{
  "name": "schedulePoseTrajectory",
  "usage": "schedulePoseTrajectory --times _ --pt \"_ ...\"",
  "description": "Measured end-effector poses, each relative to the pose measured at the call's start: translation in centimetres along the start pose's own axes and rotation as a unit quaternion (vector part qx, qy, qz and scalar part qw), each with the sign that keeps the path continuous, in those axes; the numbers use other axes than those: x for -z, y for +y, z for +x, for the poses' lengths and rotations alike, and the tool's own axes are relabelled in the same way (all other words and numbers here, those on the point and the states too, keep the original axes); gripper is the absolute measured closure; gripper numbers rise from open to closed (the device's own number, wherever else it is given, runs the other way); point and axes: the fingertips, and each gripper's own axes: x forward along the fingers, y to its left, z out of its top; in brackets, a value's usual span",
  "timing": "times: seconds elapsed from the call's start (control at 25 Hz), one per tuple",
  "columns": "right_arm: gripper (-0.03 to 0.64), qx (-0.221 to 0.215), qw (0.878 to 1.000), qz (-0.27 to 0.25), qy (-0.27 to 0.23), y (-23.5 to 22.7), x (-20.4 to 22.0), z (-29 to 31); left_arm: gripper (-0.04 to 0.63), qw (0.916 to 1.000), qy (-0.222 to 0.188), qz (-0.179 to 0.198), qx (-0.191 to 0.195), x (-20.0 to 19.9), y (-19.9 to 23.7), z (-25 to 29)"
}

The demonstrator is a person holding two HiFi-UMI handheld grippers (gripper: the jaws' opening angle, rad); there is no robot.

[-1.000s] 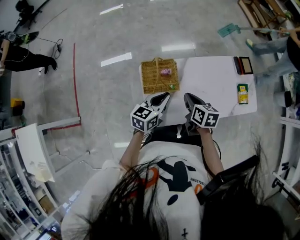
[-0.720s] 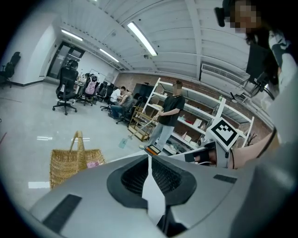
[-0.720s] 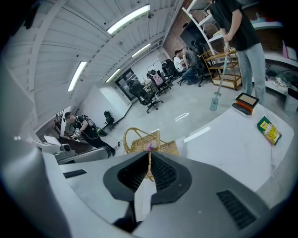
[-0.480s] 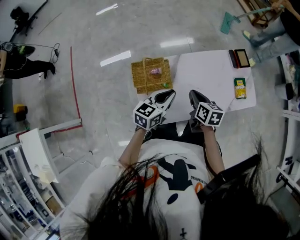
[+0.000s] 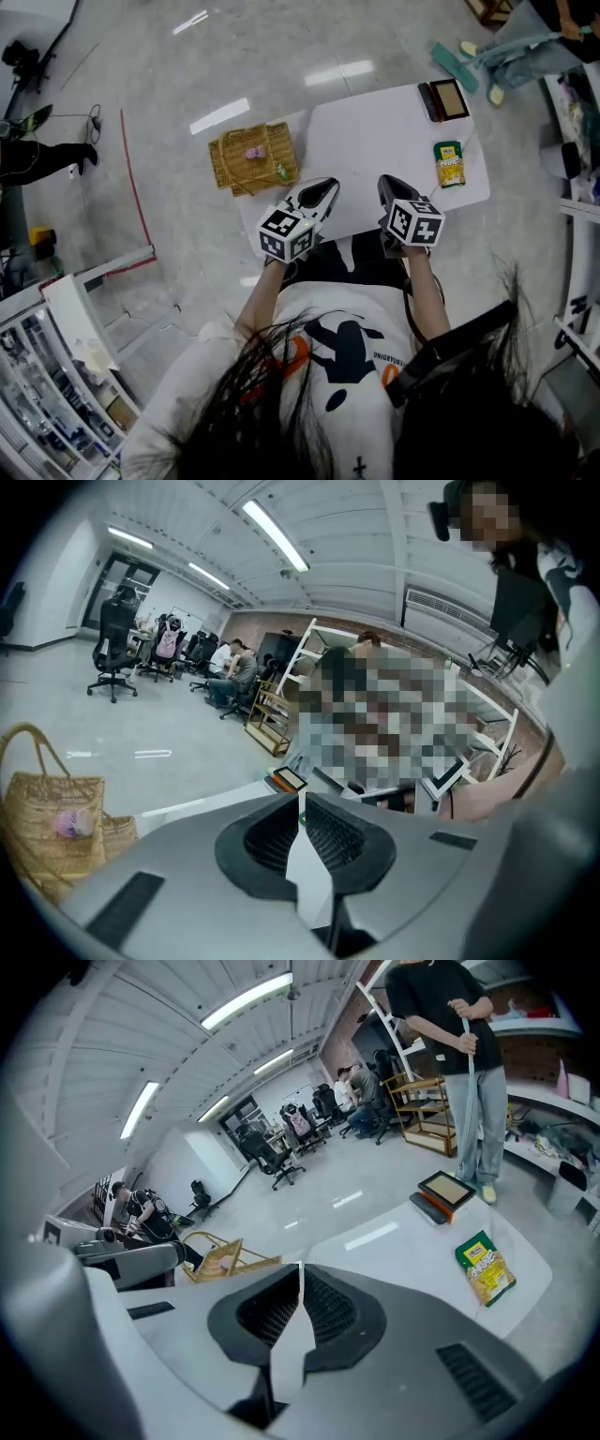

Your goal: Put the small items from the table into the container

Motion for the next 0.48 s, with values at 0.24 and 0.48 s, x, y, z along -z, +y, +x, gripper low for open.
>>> schedulePoseTrajectory --times 0.24,0.48 --pt "0.589 0.042 0.999 0.017 0.010 -9.8 0.2 -1.6 0.580 0.9998 0.020 -0.006 -0.003 0.8 -2.8 6.3" --pt "0.589 0.083 0.996 0.025 0.032 -19.5 1.8 -1.7 0.580 0.9988 0.046 -0.014 -0.004 2.3 -4.5 11.8"
